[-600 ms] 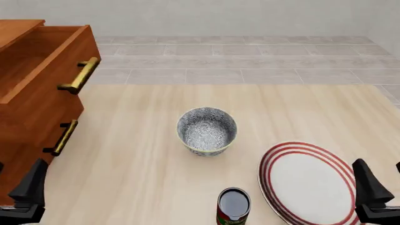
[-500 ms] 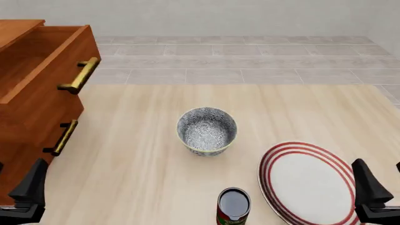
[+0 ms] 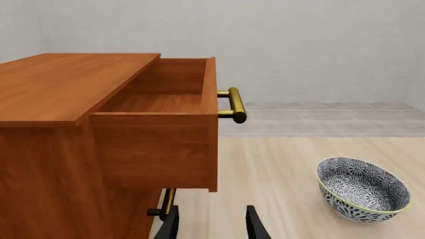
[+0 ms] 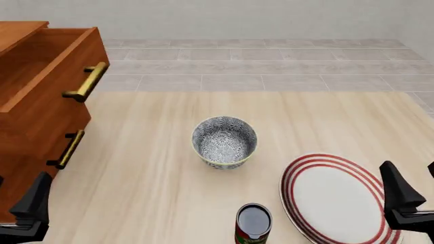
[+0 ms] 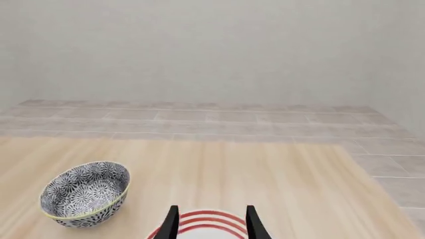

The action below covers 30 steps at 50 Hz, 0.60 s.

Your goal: Put the bowl on the plate.

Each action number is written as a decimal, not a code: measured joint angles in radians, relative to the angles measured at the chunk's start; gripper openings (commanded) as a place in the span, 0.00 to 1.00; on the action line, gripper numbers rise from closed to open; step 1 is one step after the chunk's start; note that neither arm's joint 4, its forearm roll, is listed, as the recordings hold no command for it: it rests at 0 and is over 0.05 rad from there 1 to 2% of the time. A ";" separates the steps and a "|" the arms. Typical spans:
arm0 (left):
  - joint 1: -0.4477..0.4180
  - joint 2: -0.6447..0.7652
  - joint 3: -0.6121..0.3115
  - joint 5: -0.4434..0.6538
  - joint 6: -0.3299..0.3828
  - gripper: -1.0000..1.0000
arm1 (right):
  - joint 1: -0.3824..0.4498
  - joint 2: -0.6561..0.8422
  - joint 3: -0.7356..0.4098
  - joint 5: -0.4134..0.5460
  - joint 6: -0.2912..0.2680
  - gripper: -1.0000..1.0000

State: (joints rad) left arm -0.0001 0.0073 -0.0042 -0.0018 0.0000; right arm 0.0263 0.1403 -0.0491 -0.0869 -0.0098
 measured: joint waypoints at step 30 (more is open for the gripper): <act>0.000 0.000 0.000 0.000 0.000 1.00 | 0.115 0.620 -0.289 -0.196 -0.025 1.00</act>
State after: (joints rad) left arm -0.0001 0.0075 -0.0043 -0.0019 0.0000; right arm 0.1414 0.7601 -0.3385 -0.2832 -0.0352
